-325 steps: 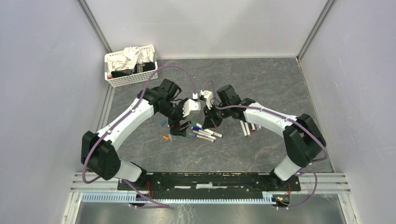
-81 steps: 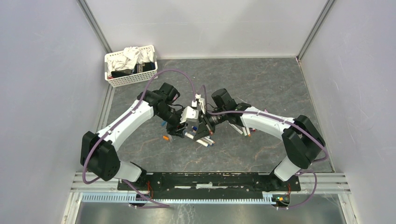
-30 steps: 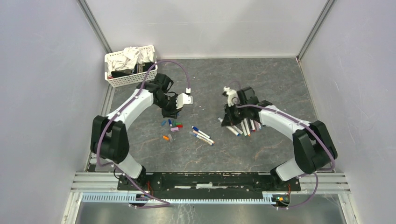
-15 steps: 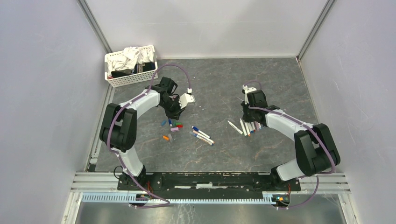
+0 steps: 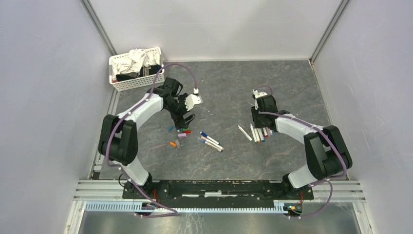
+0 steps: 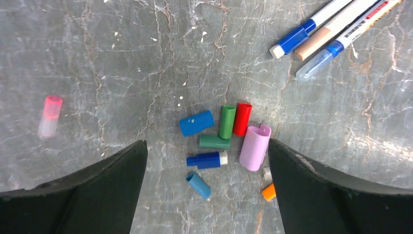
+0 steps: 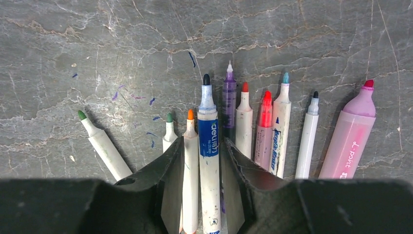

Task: Open the pen caps

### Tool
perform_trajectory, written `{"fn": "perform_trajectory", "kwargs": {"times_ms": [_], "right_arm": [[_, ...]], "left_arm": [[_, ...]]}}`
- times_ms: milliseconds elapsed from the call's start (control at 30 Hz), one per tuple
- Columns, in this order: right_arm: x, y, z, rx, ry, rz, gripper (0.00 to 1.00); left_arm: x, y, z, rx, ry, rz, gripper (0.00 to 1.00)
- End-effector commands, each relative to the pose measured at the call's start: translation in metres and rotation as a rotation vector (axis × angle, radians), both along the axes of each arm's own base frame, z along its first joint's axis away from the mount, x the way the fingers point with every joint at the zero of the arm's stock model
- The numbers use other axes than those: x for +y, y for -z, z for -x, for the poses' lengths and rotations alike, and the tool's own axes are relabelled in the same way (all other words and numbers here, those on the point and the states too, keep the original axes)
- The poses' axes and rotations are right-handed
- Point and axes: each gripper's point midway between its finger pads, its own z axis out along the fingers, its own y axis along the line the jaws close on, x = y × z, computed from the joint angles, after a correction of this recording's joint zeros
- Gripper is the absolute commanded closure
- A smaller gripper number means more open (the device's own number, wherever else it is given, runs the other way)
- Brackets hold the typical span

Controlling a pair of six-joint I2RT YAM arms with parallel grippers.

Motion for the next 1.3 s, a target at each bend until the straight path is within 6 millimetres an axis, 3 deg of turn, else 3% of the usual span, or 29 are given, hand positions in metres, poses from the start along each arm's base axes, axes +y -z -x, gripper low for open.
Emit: {"fn": "perform_trajectory", "kwargs": {"times_ms": [0,100,200,333,433,500,567,633,833,933,1033,1133,1267], "right_arm": [[0.0,-0.015,-0.003,-0.046,0.016,-0.022,0.62],[0.0,-0.023,-0.001,-0.065,0.019,-0.036,0.64],[0.006,-0.034,0.003,-0.097,0.003,-0.08,0.65],[0.036,-0.056,0.008,-0.157,-0.146,-0.145,0.59],[0.073,-0.069,0.018,-0.191,-0.304,-0.188,0.57],[0.103,-0.071,0.029,-0.191,-0.416,-0.19,0.57],[0.127,-0.067,0.038,-0.172,-0.495,-0.188,0.58],[0.148,-0.059,0.047,-0.143,-0.559,-0.195,0.61],[0.199,-0.045,0.051,-0.094,-0.663,-0.179,0.68],[0.218,-0.039,0.048,-0.078,-0.694,-0.168,0.7],[0.23,-0.029,0.045,-0.056,-0.707,-0.152,0.71],[0.235,-0.022,0.042,-0.044,-0.71,-0.143,0.72],[0.236,-0.012,0.038,-0.028,-0.707,-0.125,0.73]], "left_arm": [[-0.011,-0.05,-0.004,-0.069,-0.007,0.08,0.0],[-0.015,-0.077,-0.005,-0.112,-0.009,0.118,0.0],[-0.017,-0.117,-0.007,-0.173,-0.042,0.156,0.0],[-0.014,-0.169,-0.012,-0.255,-0.108,0.198,0.0],[-0.004,-0.16,-0.02,-0.28,-0.232,0.204,0.0],[-0.002,-0.141,-0.016,-0.233,-0.213,0.186,0.0],[-0.003,-0.136,-0.009,-0.148,-0.168,0.197,0.0],[-0.002,-0.141,-0.003,-0.084,-0.162,0.249,0.0],[0.002,-0.163,-0.006,-0.165,-0.21,0.305,0.0],[0.006,-0.189,-0.004,-0.138,-0.243,0.454,0.0],[0.029,-0.21,-0.023,-0.174,-0.389,0.544,0.0],[0.05,-0.208,-0.03,-0.152,-0.454,0.572,0.0],[0.059,-0.192,-0.024,-0.045,-0.424,0.531,0.0]]}}
